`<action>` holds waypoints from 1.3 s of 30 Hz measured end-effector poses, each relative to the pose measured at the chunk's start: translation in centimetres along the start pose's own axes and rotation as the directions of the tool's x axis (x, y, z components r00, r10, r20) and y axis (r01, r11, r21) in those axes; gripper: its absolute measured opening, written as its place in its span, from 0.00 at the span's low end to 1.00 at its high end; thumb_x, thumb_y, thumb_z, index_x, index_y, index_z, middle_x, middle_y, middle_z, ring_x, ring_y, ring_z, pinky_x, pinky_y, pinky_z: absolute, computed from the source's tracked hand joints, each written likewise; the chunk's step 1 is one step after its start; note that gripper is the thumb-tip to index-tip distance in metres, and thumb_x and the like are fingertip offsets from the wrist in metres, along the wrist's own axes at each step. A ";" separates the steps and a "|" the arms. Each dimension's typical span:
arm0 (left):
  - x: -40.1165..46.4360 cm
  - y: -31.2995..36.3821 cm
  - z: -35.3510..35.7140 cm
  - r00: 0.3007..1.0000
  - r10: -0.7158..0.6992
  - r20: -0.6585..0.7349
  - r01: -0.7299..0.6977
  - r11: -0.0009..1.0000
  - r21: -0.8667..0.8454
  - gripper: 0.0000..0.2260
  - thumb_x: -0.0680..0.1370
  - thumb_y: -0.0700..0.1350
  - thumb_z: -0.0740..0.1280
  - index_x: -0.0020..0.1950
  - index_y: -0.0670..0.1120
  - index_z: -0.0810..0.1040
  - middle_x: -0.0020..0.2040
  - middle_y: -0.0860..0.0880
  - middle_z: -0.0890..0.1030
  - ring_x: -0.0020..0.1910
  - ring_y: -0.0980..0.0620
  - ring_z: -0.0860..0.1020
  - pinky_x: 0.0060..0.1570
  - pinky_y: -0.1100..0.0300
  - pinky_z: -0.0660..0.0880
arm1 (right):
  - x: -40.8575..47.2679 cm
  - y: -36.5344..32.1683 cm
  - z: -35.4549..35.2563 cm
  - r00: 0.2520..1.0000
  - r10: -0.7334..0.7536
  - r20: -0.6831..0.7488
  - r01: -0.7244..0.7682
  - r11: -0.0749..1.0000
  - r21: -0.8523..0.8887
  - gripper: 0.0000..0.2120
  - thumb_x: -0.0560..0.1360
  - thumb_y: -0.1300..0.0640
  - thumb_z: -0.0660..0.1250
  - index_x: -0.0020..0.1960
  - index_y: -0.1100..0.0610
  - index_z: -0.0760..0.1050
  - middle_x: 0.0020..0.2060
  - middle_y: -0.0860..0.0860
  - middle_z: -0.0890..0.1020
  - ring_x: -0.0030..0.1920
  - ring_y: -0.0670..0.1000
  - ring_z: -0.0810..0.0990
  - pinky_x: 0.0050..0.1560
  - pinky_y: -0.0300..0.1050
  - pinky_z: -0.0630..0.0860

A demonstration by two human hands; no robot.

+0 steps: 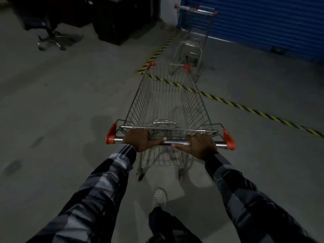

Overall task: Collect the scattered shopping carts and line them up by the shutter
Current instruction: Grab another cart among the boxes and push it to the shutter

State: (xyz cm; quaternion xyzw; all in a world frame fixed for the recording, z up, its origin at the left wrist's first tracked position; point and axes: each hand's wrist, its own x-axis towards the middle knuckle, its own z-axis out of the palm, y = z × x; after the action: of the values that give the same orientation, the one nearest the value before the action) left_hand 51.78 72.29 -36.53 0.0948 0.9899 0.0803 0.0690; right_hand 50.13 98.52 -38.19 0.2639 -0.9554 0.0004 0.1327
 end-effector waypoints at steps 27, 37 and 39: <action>76.5 8.1 -10.3 0.837 0.429 0.339 -0.440 0.897 -0.047 0.36 0.70 0.79 0.52 0.56 0.55 0.83 0.58 0.48 0.83 0.60 0.44 0.79 0.57 0.53 0.73 | 41.5 47.3 12.7 0.842 0.487 0.235 -0.471 0.874 -0.123 0.42 0.68 0.21 0.40 0.47 0.52 0.78 0.37 0.52 0.83 0.39 0.55 0.83 0.38 0.46 0.75; 101.4 18.5 -10.9 0.775 0.555 0.303 -0.561 0.824 -0.077 0.32 0.71 0.76 0.58 0.59 0.54 0.82 0.56 0.51 0.83 0.57 0.48 0.80 0.55 0.57 0.73 | 51.7 70.6 16.8 0.787 0.575 0.224 -0.539 0.817 -0.203 0.45 0.64 0.22 0.37 0.49 0.51 0.79 0.41 0.55 0.84 0.45 0.58 0.83 0.42 0.47 0.75; 106.9 20.7 -11.3 0.791 0.529 0.307 -0.536 0.841 -0.071 0.34 0.70 0.78 0.56 0.55 0.53 0.83 0.52 0.52 0.84 0.55 0.49 0.81 0.54 0.57 0.74 | 54.1 75.9 18.2 0.781 0.586 0.217 -0.560 0.810 -0.172 0.46 0.63 0.20 0.36 0.49 0.51 0.79 0.42 0.54 0.83 0.45 0.57 0.83 0.42 0.46 0.73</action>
State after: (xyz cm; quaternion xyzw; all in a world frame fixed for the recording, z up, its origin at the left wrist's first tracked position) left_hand -50.21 111.93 -34.84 0.3817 0.8998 0.0703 0.1993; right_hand -37.42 135.28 -36.79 -0.0481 -0.9979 -0.0409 0.0129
